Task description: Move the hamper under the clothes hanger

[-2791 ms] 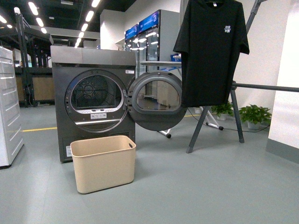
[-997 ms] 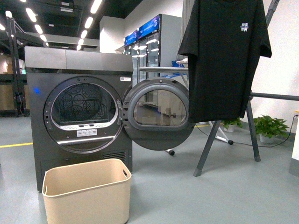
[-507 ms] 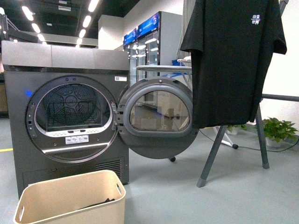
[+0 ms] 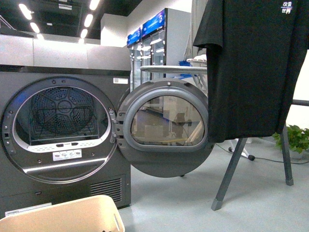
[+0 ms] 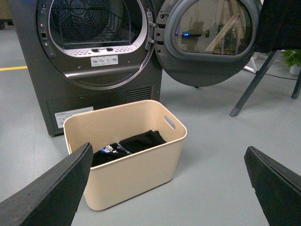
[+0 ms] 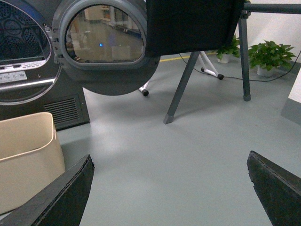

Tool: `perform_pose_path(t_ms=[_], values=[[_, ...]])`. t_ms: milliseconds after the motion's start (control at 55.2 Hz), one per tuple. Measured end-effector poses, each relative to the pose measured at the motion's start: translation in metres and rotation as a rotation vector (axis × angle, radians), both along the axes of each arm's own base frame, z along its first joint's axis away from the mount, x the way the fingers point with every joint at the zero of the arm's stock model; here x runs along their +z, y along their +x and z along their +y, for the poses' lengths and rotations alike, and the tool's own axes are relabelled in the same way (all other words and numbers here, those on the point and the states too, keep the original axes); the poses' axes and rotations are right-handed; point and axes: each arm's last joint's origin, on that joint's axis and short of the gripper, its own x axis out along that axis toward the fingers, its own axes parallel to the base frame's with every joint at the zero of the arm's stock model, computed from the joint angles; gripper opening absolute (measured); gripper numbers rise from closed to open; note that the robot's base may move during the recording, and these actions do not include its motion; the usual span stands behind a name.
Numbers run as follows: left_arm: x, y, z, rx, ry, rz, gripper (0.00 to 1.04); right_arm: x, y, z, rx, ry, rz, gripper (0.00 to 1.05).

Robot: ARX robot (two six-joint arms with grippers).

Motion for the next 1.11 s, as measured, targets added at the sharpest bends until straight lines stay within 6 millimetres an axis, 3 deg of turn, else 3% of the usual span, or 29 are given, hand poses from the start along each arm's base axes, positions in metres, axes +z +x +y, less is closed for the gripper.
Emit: perform_pose_path(t_ms=[1105], values=[[-0.0002,0.0002,0.0,0.0,0.0,0.002,0.98,-0.0002,0.0001,0.0,-0.001,0.0,0.002,0.97]])
